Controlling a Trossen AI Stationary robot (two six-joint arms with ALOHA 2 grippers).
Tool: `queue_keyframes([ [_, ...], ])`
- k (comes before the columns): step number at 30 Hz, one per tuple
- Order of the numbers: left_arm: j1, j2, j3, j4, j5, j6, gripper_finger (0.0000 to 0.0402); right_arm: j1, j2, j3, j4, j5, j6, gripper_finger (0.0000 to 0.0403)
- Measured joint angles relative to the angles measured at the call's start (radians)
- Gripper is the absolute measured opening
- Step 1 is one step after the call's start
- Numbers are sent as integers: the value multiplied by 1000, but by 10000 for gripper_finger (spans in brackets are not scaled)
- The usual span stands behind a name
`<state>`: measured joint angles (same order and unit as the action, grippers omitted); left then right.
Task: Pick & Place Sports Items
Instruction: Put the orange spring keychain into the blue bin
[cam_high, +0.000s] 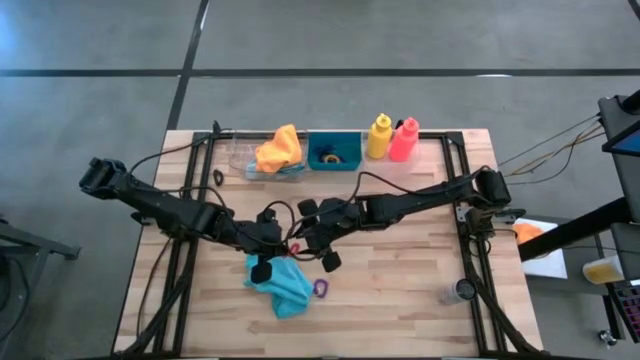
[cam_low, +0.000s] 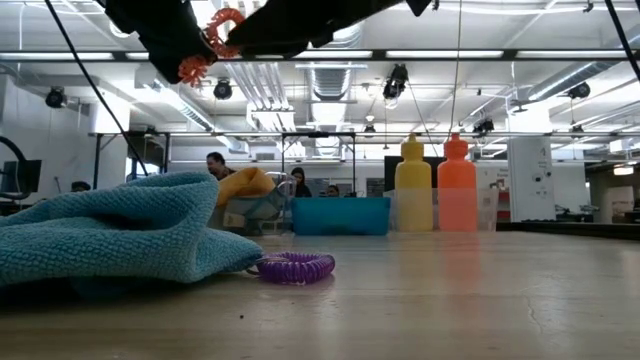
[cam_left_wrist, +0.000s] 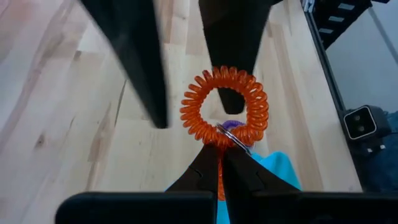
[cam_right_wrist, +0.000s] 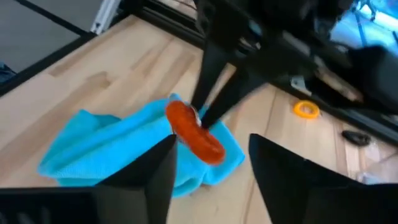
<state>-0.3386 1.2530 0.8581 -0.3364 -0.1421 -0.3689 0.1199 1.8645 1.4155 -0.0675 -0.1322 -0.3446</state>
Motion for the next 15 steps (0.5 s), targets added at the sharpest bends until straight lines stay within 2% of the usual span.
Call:
queue_keyframes([
  [10,0,0,0,-5,-3,-1,6,2,-5,0,-10,-4,-39,25],
  [15,0,0,0,-5,-24,4,6,5,-5,0,-23,-4,-45,24],
])
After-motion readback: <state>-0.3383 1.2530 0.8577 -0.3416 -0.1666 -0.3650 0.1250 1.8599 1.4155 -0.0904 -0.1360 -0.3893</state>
